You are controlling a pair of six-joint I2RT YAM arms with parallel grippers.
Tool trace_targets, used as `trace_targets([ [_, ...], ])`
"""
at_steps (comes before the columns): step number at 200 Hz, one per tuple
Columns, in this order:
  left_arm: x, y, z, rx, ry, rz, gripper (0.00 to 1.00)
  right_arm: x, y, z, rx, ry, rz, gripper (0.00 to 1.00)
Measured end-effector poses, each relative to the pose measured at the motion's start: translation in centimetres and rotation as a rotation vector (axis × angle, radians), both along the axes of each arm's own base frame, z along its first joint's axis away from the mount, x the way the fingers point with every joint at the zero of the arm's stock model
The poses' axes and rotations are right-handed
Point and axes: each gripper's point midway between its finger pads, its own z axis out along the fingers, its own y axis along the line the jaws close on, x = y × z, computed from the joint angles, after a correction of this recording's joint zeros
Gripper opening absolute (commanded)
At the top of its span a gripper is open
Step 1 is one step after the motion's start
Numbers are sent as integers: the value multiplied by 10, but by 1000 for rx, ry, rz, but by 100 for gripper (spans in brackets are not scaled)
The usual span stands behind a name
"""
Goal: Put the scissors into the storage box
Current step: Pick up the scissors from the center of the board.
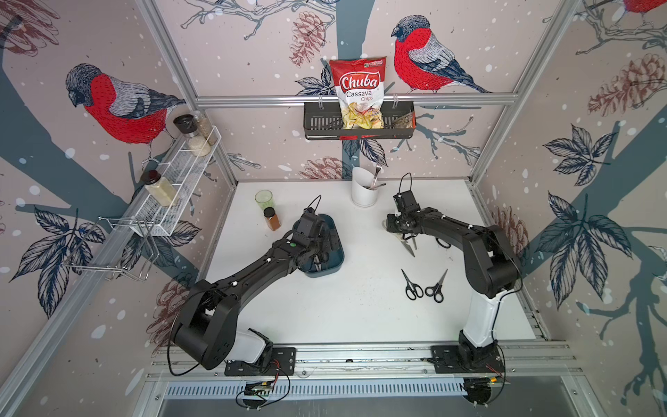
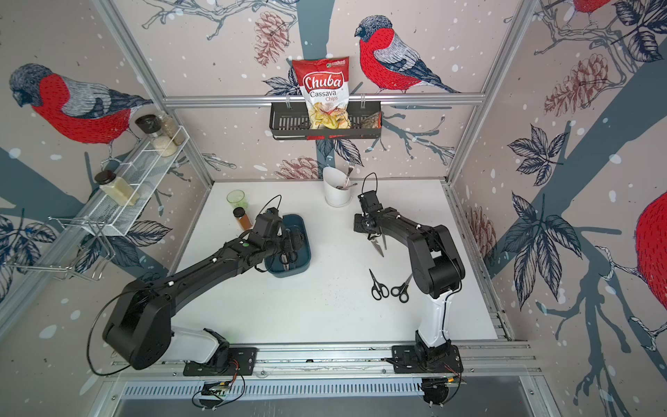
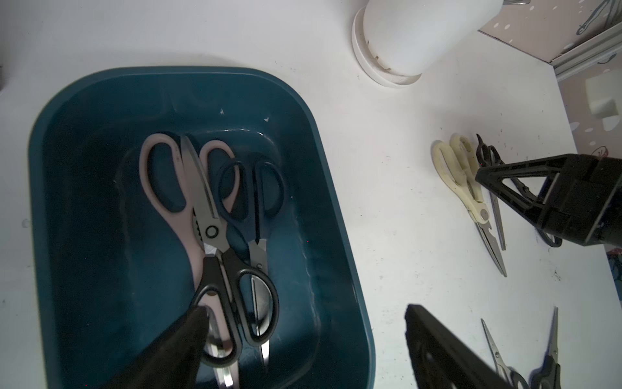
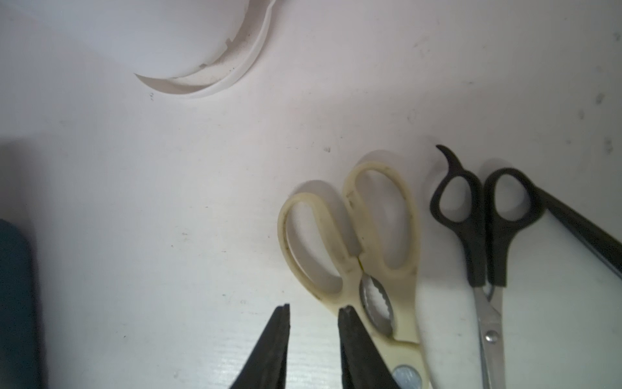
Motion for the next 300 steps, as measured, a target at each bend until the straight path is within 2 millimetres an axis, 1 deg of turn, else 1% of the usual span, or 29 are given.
trace_targets([
  [26,0,2,-1,11,-1,8,95,9,6,-11,-66,20,73,32],
  [38,1,4,-2,19,-1,14,95,9,9,-15,-101,27,108,33],
  [98,-2,7,-11,39,18,21,95,13,19,-19,-221,26,206,36],
  [164,-4,13,-16,61,27,35,95,13,23,-32,-279,47,254,36],
  [212,-8,16,-18,69,32,39,95,14,24,-35,-291,45,260,29],
  [300,-10,19,-18,76,28,48,95,20,26,-39,-284,9,252,14],
])
